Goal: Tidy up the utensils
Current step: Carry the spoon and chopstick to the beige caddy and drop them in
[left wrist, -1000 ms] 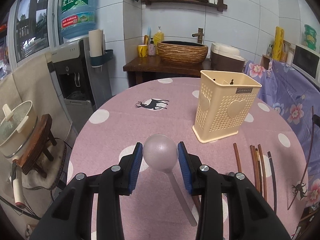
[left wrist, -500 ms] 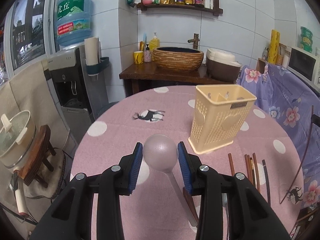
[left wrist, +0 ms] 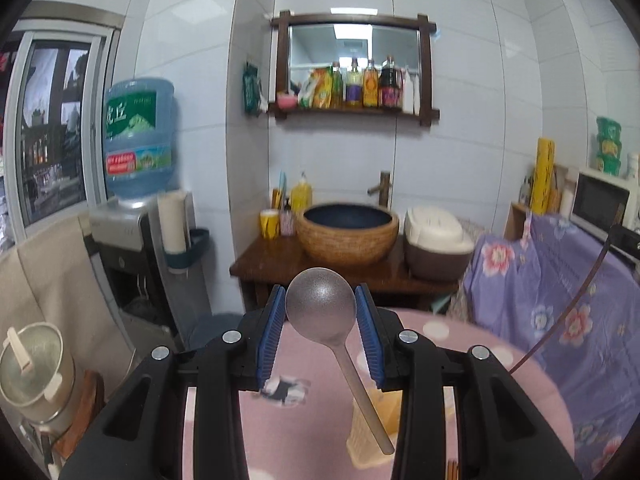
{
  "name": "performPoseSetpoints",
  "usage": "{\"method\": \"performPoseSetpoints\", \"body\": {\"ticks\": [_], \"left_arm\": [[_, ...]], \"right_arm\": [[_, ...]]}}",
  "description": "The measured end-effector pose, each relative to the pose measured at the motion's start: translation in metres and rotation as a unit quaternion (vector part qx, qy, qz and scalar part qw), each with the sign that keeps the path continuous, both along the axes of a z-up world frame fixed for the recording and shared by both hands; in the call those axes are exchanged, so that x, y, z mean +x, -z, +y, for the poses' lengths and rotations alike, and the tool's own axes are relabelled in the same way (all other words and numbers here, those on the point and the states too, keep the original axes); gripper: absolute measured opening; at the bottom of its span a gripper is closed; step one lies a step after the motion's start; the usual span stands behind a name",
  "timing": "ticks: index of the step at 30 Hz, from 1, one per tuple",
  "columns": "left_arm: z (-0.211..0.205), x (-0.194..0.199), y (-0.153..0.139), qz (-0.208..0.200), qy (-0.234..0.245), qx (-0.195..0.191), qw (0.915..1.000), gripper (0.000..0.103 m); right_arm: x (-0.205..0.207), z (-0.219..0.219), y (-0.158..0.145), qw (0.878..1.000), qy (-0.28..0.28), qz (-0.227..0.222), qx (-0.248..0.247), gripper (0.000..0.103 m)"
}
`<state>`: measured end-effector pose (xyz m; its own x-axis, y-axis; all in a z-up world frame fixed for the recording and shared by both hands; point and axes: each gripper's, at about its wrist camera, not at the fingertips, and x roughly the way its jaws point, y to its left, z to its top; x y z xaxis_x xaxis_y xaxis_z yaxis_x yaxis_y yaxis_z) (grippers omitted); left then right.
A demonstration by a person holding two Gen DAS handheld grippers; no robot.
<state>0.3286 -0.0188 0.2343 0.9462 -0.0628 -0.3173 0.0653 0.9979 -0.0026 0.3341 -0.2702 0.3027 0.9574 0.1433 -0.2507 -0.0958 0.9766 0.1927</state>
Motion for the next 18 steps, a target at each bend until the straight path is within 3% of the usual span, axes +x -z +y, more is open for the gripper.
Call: {"method": "performPoseSetpoints", "body": {"ticks": [3, 6, 13, 18], "left_arm": [[-0.017, 0.018, 0.0, -0.007, 0.003, 0.008, 0.9999, 0.036], [-0.034, 0.032, 0.019, -0.009, 0.0, 0.031, 0.9995, 0.036], [-0.051, 0.05, 0.09, 0.032, 0.004, 0.055, 0.998, 0.036], [-0.054, 0.048, 0.123, 0.048, 0.012, 0.066, 0.9966, 0.036]], "right_arm": [[0.009, 0.011, -0.016, 1.0, -0.012, -0.012, 0.004, 0.008], [0.021, 0.021, -0.005, 1.0, -0.022, -0.006, 0.007, 0.008], [0.057, 0.041, 0.078, 0.998, -0.035, 0.057, 0.007, 0.008], [0.067, 0.047, 0.122, 0.995, -0.04, 0.092, 0.006, 0.008]]}}
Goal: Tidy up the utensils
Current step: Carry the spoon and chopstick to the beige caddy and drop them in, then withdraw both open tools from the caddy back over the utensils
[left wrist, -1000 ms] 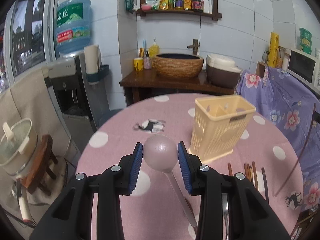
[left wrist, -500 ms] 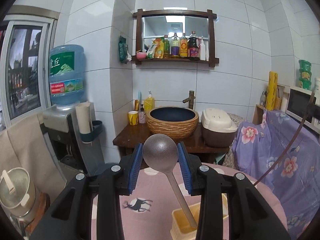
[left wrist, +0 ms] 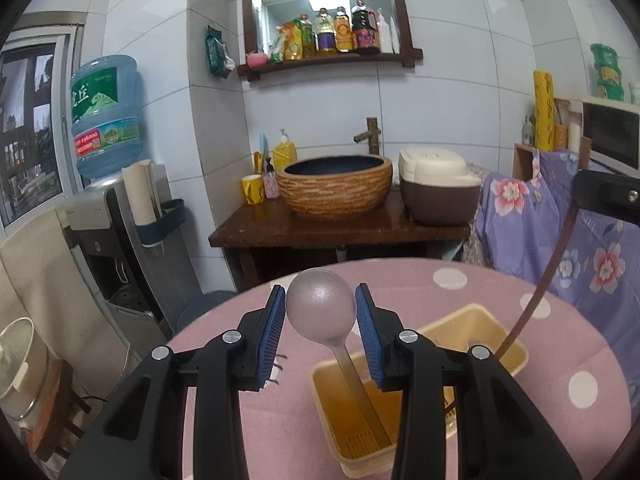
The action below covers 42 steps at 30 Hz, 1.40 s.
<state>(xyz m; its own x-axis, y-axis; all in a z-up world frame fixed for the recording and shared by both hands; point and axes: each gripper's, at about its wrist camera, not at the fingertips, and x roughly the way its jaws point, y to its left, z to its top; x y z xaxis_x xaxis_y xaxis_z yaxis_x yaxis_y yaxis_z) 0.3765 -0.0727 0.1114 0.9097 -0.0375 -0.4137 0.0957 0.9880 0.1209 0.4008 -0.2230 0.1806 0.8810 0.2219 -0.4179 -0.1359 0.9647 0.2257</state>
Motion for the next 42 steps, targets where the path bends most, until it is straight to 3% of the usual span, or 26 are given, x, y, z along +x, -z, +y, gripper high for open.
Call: {"method": "performPoseSetpoints", "body": {"ticks": [4, 12, 13, 15, 17, 23, 26, 31, 37, 42], "left_arm": [[-0.003, 0.001, 0.014, 0.01, 0.007, 0.007, 0.9999, 0.036], [-0.004, -0.002, 0.021, 0.019, 0.019, 0.002, 0.9996, 0.037], [-0.003, -0.004, 0.021, 0.019, 0.021, -0.001, 0.9996, 0.041], [-0.002, -0.01, 0.02, 0.016, 0.022, -0.003, 0.9996, 0.054], [0.001, -0.018, 0.02, 0.012, 0.025, -0.005, 0.9996, 0.068], [0.016, -0.047, 0.023, 0.015, 0.023, -0.009, 0.9996, 0.082], [0.032, -0.063, 0.03, 0.034, 0.021, -0.013, 0.9991, 0.087], [0.065, -0.095, 0.054, 0.07, -0.001, -0.027, 0.9972, 0.09], [0.082, -0.126, 0.099, 0.13, -0.03, -0.033, 0.9905, 0.089], [0.078, -0.138, 0.128, 0.188, -0.017, -0.057, 0.9804, 0.067]], "right_arm": [[0.003, 0.002, 0.017, 1.0, 0.007, 0.002, -0.01, 0.008], [0.003, -0.006, 0.021, 1.0, 0.015, -0.004, -0.002, 0.01], [0.001, -0.007, 0.022, 1.0, 0.017, -0.005, -0.003, 0.011], [-0.002, -0.008, 0.023, 1.0, 0.023, -0.007, -0.004, 0.023], [-0.008, -0.012, 0.024, 0.999, 0.033, -0.015, -0.001, 0.055], [-0.034, -0.012, 0.028, 0.998, 0.042, -0.03, -0.028, 0.058], [-0.056, -0.014, 0.038, 0.997, 0.053, -0.032, -0.054, 0.067], [-0.098, -0.024, 0.076, 0.993, 0.076, -0.008, -0.093, 0.078], [-0.126, -0.041, 0.147, 0.985, 0.106, 0.094, -0.095, 0.078], [-0.151, -0.048, 0.189, 0.98, 0.119, 0.136, -0.079, 0.078]]}}
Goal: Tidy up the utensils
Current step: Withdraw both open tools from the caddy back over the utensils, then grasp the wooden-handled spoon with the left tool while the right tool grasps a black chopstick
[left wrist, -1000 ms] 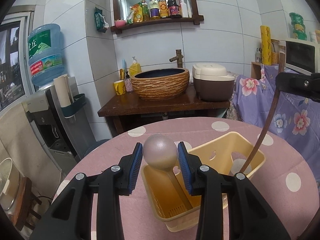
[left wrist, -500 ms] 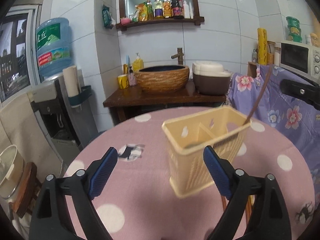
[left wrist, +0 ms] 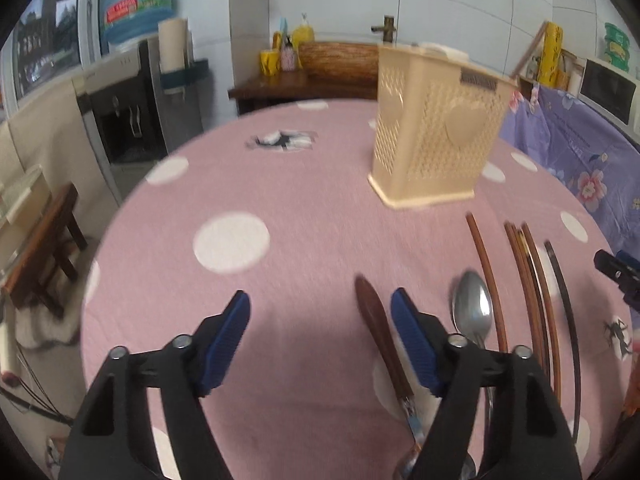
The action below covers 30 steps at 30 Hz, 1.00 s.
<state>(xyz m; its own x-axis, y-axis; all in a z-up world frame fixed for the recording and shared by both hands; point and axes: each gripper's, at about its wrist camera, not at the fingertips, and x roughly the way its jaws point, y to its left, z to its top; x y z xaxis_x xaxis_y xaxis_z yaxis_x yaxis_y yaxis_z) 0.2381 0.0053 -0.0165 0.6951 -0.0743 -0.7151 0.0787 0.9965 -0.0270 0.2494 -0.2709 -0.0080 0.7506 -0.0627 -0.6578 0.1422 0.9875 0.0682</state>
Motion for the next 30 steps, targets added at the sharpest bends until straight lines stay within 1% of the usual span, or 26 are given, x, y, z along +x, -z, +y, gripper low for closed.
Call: {"method": "performPoseSetpoints", "body": {"ticks": [2, 4, 6, 8, 9, 14, 17, 19, 21, 22, 24, 27, 30], "left_arm": [[-0.006, 0.001, 0.009, 0.023, 0.01, -0.009, 0.9996, 0.056], [-0.012, 0.001, 0.014, 0.031, 0.019, -0.008, 0.9993, 0.05], [-0.019, 0.0, 0.017, 0.033, 0.025, 0.001, 0.9992, 0.046], [-0.024, 0.003, 0.021, 0.041, 0.027, 0.008, 0.9987, 0.037], [-0.025, 0.006, 0.024, 0.049, 0.026, 0.007, 0.9984, 0.035], [-0.027, 0.013, 0.025, 0.056, 0.021, 0.013, 0.9981, 0.025], [-0.029, 0.019, 0.025, 0.058, 0.023, 0.019, 0.9979, 0.021], [-0.029, 0.022, 0.025, 0.06, 0.025, 0.02, 0.9977, 0.02], [-0.029, 0.025, 0.025, 0.061, 0.027, 0.019, 0.9976, 0.02], [-0.03, 0.026, 0.025, 0.062, 0.028, 0.02, 0.9975, 0.02], [-0.03, 0.027, 0.024, 0.063, 0.03, 0.02, 0.9974, 0.02], [-0.031, 0.026, 0.025, 0.06, 0.032, 0.025, 0.9974, 0.02], [-0.031, 0.026, 0.025, 0.059, 0.033, 0.025, 0.9974, 0.02]], "right_arm": [[-0.007, -0.002, 0.009, 1.0, 0.007, 0.008, 0.005, 0.078], [-0.012, -0.001, 0.012, 1.0, 0.009, 0.009, 0.002, 0.078], [-0.014, 0.002, 0.012, 1.0, 0.009, 0.008, -0.001, 0.078], [-0.014, 0.005, 0.011, 1.0, 0.006, 0.01, -0.001, 0.078], [-0.014, 0.007, 0.011, 1.0, 0.005, 0.011, -0.001, 0.078], [-0.012, 0.014, 0.012, 1.0, -0.002, 0.019, 0.002, 0.078], [-0.006, 0.017, 0.014, 1.0, -0.004, 0.03, 0.007, 0.078], [0.0, 0.019, 0.017, 0.999, -0.006, 0.042, 0.01, 0.075], [0.008, 0.021, 0.021, 0.998, -0.012, 0.055, 0.013, 0.065], [0.013, 0.021, 0.023, 0.998, -0.014, 0.064, 0.016, 0.062], [0.022, 0.021, 0.027, 0.997, -0.014, 0.079, 0.021, 0.052], [0.037, 0.02, 0.034, 0.995, -0.008, 0.098, 0.029, 0.044], [0.044, 0.022, 0.035, 0.995, -0.001, 0.101, 0.018, 0.039]]}}
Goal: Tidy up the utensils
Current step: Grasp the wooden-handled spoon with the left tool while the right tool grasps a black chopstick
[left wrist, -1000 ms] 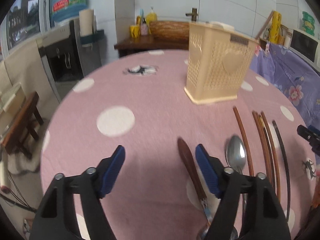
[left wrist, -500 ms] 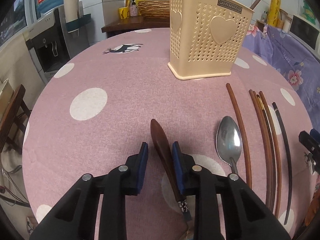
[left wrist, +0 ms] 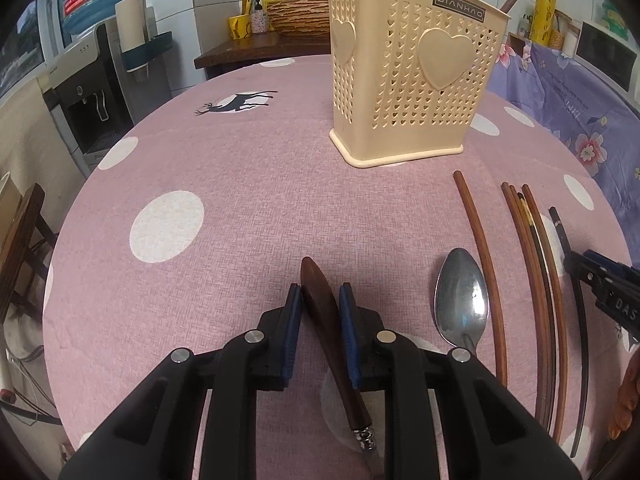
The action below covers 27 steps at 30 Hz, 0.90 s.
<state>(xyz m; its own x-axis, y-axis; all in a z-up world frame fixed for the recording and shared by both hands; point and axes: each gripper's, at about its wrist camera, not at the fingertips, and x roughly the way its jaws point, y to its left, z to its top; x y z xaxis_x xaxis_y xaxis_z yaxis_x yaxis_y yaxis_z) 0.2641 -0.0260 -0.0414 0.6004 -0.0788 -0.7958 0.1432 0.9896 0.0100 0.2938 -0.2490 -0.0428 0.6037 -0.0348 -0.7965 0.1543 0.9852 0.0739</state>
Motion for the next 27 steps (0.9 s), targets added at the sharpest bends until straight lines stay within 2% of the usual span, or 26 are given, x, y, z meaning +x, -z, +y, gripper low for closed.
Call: {"method": "performPoseSetpoints", "body": {"ticks": [4, 8, 11, 22, 27], "left_arm": [[0.0, 0.001, 0.0, 0.0, 0.001, -0.001, 1.0, 0.02], [-0.002, 0.003, 0.0, 0.0, 0.003, 0.001, 1.0, 0.02], [-0.002, 0.004, 0.0, 0.0, 0.004, 0.002, 1.0, 0.02], [-0.001, 0.006, 0.0, -0.001, 0.005, -0.002, 1.0, 0.019], [0.002, 0.007, 0.0, -0.003, 0.007, -0.017, 0.9998, 0.017]], "right_arm": [[0.011, 0.006, 0.0, 1.0, -0.002, 0.002, -0.017, 0.033], [0.023, 0.011, 0.0, 1.0, -0.007, -0.001, -0.027, 0.017], [0.03, 0.012, 0.0, 1.0, -0.011, -0.001, -0.025, 0.011], [0.034, 0.007, 0.0, 1.0, -0.014, -0.009, -0.011, 0.009], [0.031, 0.0, -0.001, 1.0, -0.011, -0.019, 0.012, 0.009]]}}
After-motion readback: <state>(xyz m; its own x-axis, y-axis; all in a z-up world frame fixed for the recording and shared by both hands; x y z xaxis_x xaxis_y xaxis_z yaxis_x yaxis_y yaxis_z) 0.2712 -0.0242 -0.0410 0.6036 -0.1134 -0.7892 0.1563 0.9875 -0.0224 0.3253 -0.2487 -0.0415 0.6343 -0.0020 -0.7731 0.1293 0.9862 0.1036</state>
